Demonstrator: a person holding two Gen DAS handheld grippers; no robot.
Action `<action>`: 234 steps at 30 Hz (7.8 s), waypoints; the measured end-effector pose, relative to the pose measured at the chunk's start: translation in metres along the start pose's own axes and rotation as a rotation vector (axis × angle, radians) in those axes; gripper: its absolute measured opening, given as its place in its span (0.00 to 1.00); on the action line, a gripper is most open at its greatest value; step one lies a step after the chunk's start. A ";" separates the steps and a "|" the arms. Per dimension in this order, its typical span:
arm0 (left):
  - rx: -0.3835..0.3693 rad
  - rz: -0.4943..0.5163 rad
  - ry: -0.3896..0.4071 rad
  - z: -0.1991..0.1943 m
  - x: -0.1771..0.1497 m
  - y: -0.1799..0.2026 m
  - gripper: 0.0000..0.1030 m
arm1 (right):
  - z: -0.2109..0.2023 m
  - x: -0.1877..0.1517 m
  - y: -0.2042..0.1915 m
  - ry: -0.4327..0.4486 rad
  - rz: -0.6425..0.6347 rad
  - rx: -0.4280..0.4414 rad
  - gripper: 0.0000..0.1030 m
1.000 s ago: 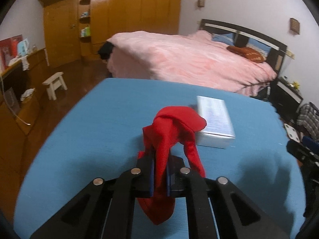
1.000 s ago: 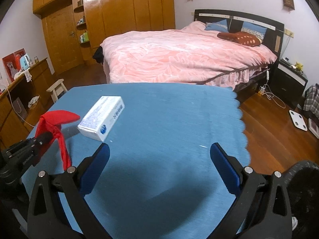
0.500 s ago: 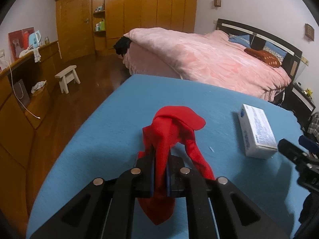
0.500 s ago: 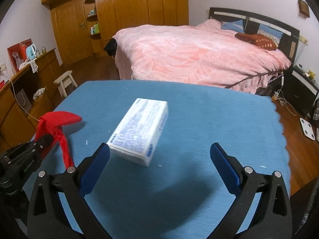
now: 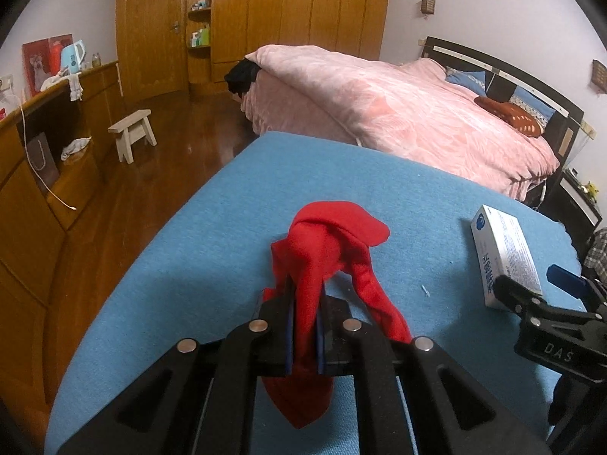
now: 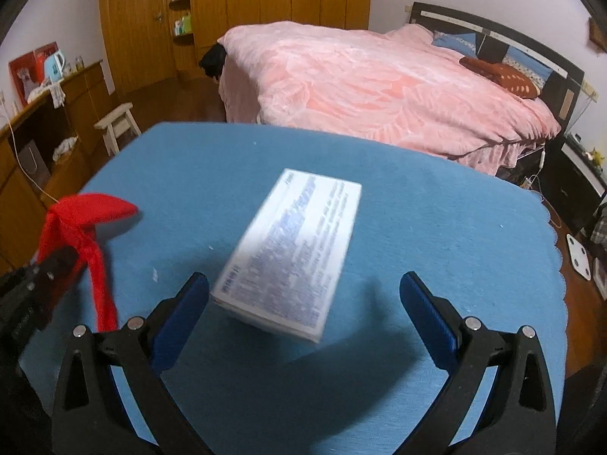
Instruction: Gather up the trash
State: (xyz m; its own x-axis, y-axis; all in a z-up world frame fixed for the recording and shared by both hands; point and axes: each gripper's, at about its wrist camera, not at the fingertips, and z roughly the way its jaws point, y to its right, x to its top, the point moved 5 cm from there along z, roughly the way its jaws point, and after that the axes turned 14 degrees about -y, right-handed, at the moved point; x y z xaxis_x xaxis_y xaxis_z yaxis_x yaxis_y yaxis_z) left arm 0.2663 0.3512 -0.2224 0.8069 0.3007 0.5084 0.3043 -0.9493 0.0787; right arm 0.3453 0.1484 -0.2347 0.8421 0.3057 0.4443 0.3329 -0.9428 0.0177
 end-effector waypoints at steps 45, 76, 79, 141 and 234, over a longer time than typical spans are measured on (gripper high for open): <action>0.003 0.044 0.072 -0.051 -0.016 0.052 0.08 | -0.062 -0.029 0.043 0.045 0.033 0.133 0.62; -0.167 0.233 0.172 -0.179 -0.065 0.198 0.08 | -0.207 -0.135 0.160 0.154 0.178 0.098 0.61; -0.192 0.263 0.187 -0.191 -0.070 0.216 0.08 | -0.221 -0.147 0.174 0.170 0.192 0.079 0.61; -0.463 0.682 0.034 -0.179 -0.188 0.437 0.66 | -0.238 -0.317 0.376 0.146 0.586 -0.174 0.90; -0.343 0.485 0.249 -0.308 -0.166 0.288 0.94 | -0.365 -0.267 0.228 0.270 0.287 -0.099 0.95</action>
State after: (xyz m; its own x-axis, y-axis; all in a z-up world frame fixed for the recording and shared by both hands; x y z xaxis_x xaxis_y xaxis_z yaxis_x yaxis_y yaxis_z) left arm 0.0639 0.0002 -0.0202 0.6576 -0.1611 0.7359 -0.2780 -0.9598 0.0383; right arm 0.0414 -0.1966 -0.0229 0.7486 -0.0058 0.6630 0.0468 -0.9970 -0.0616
